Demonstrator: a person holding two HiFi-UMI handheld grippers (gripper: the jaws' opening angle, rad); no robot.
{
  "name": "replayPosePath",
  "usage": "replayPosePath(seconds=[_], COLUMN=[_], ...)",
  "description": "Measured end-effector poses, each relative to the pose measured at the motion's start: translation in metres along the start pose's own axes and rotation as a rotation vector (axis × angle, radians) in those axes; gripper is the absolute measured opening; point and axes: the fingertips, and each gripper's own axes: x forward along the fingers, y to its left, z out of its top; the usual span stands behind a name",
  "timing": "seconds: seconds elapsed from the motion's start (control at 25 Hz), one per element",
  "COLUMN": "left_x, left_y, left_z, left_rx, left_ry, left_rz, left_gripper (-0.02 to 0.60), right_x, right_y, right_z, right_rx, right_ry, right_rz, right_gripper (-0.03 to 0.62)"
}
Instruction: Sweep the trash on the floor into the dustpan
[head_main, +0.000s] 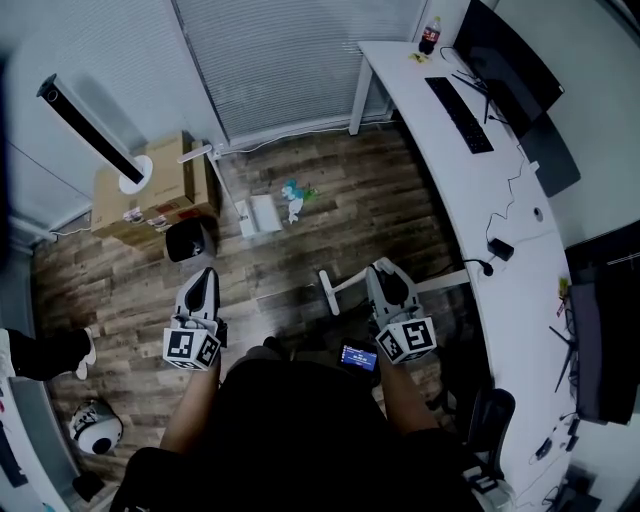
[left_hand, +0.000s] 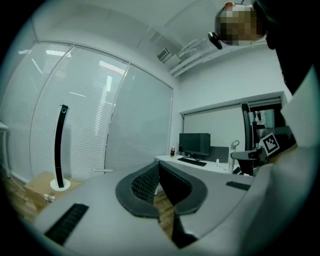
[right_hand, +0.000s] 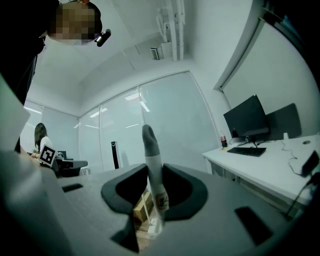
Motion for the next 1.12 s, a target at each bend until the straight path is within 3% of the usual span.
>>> replayPosePath(seconds=[0.64, 0.88, 1.12], left_x=[0.052, 0.106, 0.18], left_y=[0.022, 0.052, 0.086], left_z=[-0.019, -0.031, -0.035], left_rx=[-0.01, -0.056, 0.001], left_ry=[0.034, 0.047, 0.079], left_rz=[0.004, 0.015, -0.007], left_gripper=[-0.006, -0.006, -0.006], right_x=[0.034, 0.078, 0.142], right_y=[-0.053, -0.076, -0.106], right_z=[-0.009, -0.002, 0.016], right_rx=[0.025, 0.033, 0.026], right_ry=[0.036, 0.068, 0.092], right_rz=[-0.057, -0.041, -0.046], right_gripper=[0.095, 0.095, 0.095])
